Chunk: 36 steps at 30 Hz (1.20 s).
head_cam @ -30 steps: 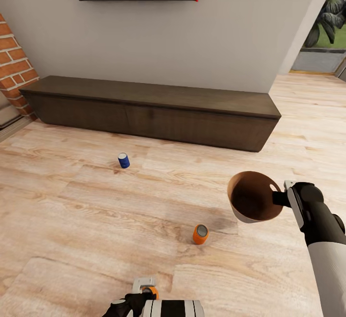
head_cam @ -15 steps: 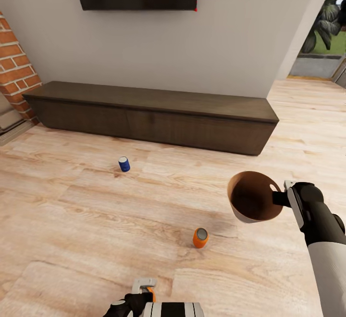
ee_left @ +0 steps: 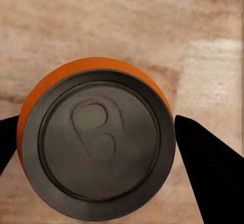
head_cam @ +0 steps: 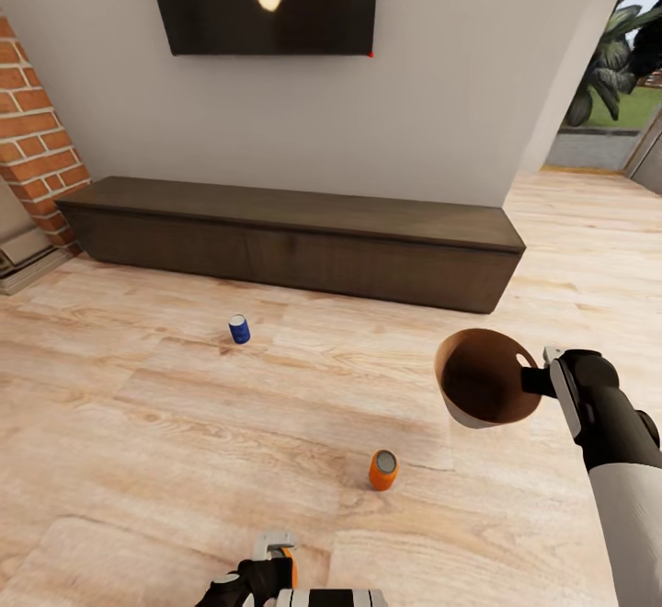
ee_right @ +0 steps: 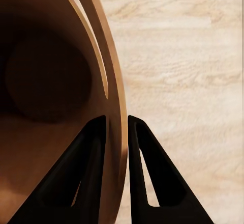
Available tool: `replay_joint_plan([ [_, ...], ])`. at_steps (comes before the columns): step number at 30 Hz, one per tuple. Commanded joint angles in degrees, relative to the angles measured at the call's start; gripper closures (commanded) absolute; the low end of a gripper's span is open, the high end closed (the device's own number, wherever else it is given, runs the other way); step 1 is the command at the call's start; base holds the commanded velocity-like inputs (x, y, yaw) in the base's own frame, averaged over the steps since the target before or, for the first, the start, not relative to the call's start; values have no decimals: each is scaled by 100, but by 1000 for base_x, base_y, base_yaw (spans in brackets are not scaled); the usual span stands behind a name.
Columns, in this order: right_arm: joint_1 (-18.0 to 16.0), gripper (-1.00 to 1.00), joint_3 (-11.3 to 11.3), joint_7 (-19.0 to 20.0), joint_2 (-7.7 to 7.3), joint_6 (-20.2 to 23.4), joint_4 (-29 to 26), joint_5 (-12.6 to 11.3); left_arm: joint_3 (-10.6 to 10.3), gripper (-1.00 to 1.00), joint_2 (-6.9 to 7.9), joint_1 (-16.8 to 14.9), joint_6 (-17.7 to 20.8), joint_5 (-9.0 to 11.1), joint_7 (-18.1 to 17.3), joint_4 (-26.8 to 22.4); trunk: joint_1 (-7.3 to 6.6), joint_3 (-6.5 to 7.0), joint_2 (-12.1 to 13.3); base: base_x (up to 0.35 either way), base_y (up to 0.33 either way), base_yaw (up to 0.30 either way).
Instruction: Put the three can of soda from the living room inside the tash can in the kitchen.
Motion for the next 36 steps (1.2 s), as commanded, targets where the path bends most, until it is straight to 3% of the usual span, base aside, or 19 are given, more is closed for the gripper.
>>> replay_joint_plan([
  [1, -2, 100, 0, 17, 1, 0, 4, -37, 0, 100, 1, 0, -3, 0, -6, 0, -3, 23, 1, 0, 0, 0],
  [8, -2, 100, 2, 10, 46, 0, 56, -22, 8, 100, 41, 34, -27, 34, -192, -125, -21, 178, 11, 0, 0, 0],
  [17, -2, 100, 3, -30, 150, 0, 122, 13, 9, 100, 66, 90, 72, 60, -348, -909, -44, 378, 23, 0, 0, 0],
  [27, -2, 100, 3, -29, 155, 0, 141, 20, 11, 100, 67, 97, 117, 71, -357, -1049, -70, 599, 36, 0, 0, 0],
  [36, -2, 100, -4, -28, 153, 0, 142, 24, 1, 100, 72, 242, 941, 67, -361, -2410, -93, 799, 48, 0, 0, 0],
])
